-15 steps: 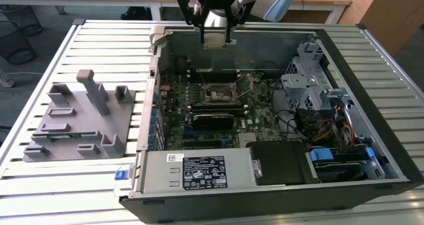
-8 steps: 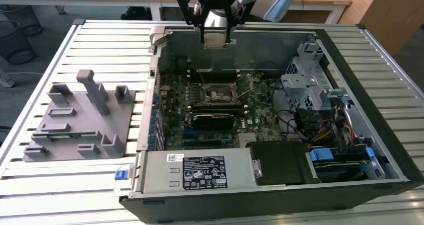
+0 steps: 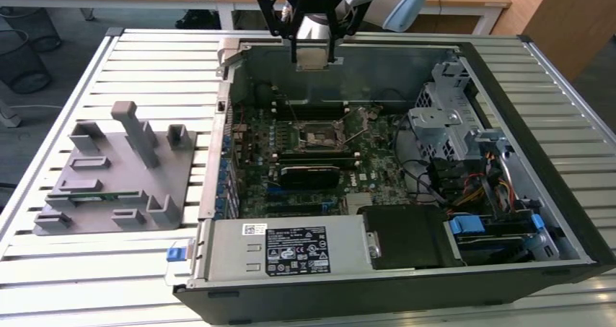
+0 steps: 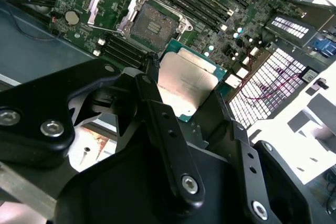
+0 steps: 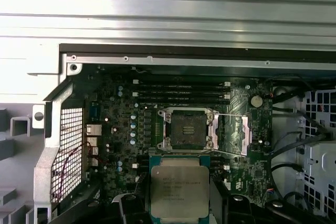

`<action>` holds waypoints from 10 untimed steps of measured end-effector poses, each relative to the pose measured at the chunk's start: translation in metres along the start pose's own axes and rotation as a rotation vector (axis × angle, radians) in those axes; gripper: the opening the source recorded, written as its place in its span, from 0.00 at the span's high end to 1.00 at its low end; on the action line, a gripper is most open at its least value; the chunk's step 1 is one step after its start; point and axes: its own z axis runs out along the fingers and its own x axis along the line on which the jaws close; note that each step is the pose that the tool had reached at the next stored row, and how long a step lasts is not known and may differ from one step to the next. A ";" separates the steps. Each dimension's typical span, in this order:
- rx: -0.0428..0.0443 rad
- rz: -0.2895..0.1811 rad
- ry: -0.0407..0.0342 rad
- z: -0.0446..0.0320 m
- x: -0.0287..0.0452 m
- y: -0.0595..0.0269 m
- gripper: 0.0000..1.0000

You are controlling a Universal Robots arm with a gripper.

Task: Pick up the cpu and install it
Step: 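Place the cpu into insertion slot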

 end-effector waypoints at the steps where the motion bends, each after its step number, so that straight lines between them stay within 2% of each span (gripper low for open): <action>1: 0.0000 0.000 0.0000 0.0000 0.0000 0.0000 0.46; 6: 0.0000 0.003 0.0000 0.0000 0.0000 0.0000 0.46; 10: 0.0008 0.026 -0.0005 0.0000 0.0000 0.0003 0.46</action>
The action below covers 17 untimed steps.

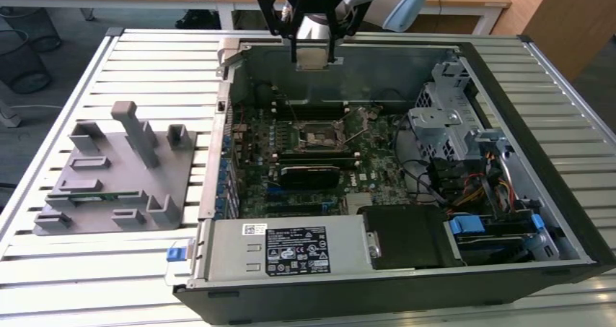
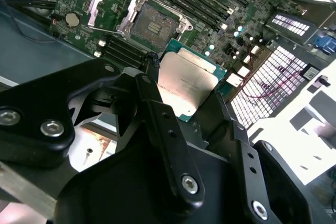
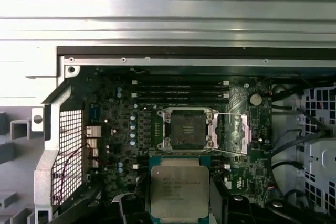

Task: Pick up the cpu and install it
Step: 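Place the cpu into insertion slot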

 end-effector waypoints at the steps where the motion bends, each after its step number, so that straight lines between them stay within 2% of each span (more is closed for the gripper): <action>1: 0.0001 0.008 -0.0002 0.0000 0.0000 0.0000 0.46; 7: 0.0023 0.050 -0.0009 0.0000 0.0000 0.0006 0.46; 17: 0.0047 0.080 -0.0015 0.0001 0.0000 0.0017 0.46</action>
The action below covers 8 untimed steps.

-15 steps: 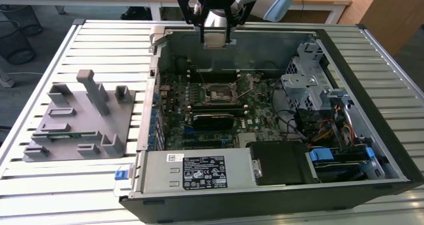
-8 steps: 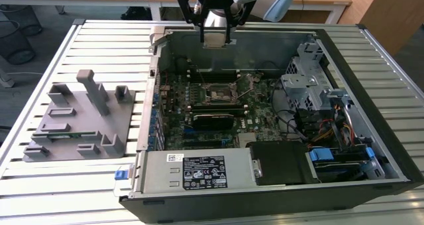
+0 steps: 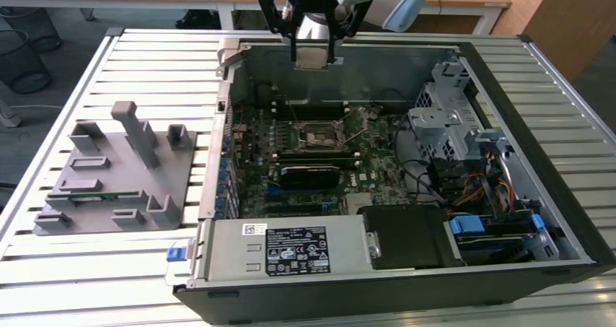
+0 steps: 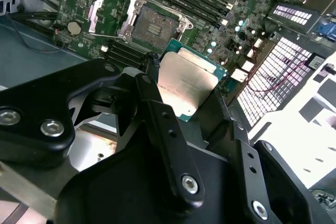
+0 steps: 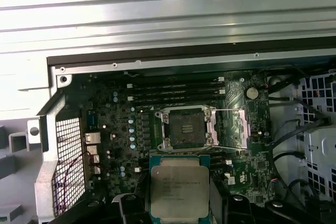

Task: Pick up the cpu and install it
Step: 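Place the cpu into insertion slot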

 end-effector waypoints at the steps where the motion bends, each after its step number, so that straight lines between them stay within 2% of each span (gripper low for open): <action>1: 0.0003 0.006 -0.0001 0.0000 0.0000 0.0001 0.46; 8: 0.0031 0.055 -0.0010 0.0002 0.0000 0.0005 0.46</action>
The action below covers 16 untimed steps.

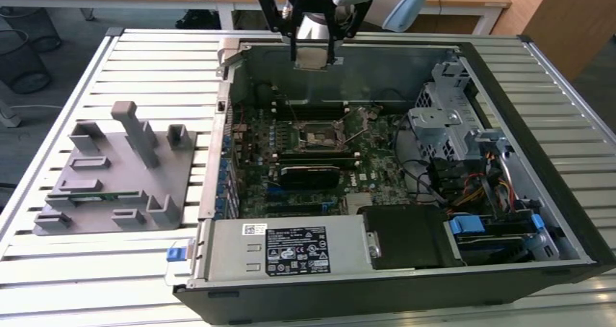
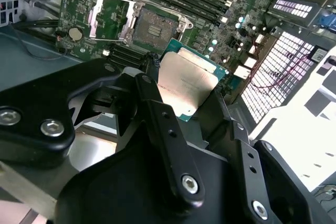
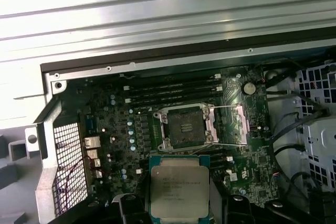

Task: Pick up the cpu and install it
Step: 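Place the cpu into insertion slot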

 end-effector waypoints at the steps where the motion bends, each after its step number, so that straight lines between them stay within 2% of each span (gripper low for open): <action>1: 0.0002 0.004 -0.0001 0.0000 0.0000 0.0001 0.46; 16: 0.0026 0.041 -0.0008 0.0002 -0.0017 0.0026 0.46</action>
